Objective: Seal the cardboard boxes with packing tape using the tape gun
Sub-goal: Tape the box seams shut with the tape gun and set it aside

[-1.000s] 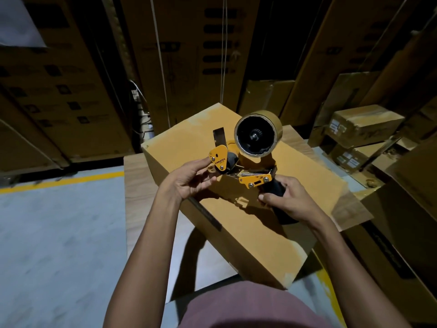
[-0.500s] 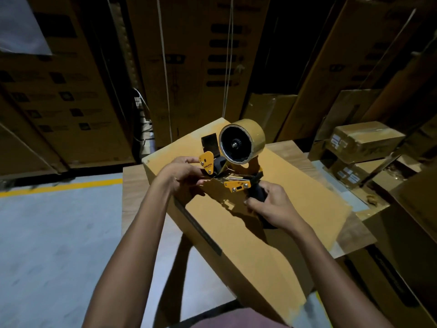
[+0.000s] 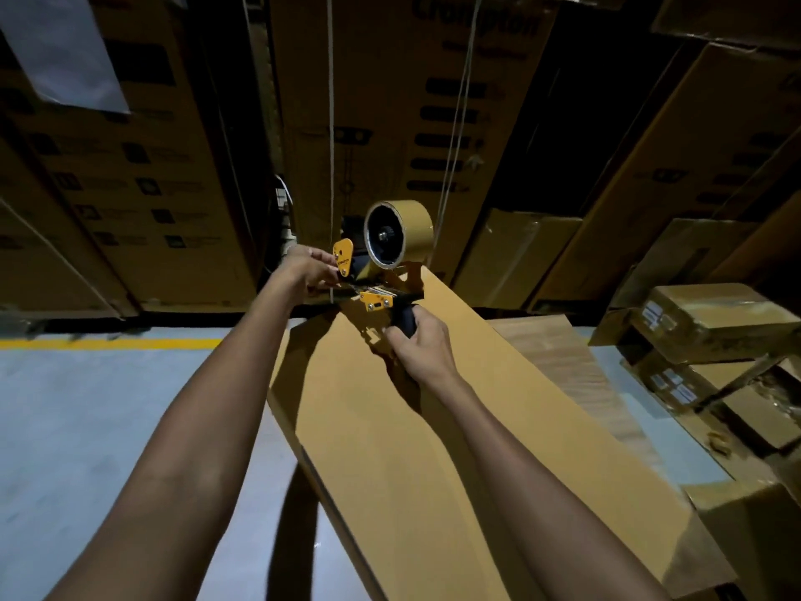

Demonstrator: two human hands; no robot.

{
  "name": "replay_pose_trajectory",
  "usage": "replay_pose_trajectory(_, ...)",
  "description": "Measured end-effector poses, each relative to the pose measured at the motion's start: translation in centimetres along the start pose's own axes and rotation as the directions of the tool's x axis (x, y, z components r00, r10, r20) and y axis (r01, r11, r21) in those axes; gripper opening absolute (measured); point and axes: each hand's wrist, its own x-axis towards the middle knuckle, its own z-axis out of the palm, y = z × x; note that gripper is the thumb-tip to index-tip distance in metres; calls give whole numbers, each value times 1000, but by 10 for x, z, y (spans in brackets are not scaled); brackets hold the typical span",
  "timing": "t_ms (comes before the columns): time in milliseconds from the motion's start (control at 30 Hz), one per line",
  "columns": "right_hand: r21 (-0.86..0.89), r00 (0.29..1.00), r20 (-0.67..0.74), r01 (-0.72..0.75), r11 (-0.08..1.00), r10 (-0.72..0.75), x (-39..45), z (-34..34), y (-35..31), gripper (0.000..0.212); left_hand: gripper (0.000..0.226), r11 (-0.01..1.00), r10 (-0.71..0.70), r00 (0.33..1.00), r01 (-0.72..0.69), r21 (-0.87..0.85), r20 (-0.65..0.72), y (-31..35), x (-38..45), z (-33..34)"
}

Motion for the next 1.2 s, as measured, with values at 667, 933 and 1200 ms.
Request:
replay_pose_trajectory(667,-430,971,225,21,903,84,56,20,19,19,23,992,-123,990,121,33,67,-73,80,20)
replay_pose_trajectory(933,-396,965,221,-46,917,144,61,16,0,19,22,999,-43,998,44,-30,38,-77,74,21)
replay_pose_trajectory(1200,-338,945,259,-104,935,199,60,16,-11,17,36,989,96,985,-111,-102,-140,-78,66,18)
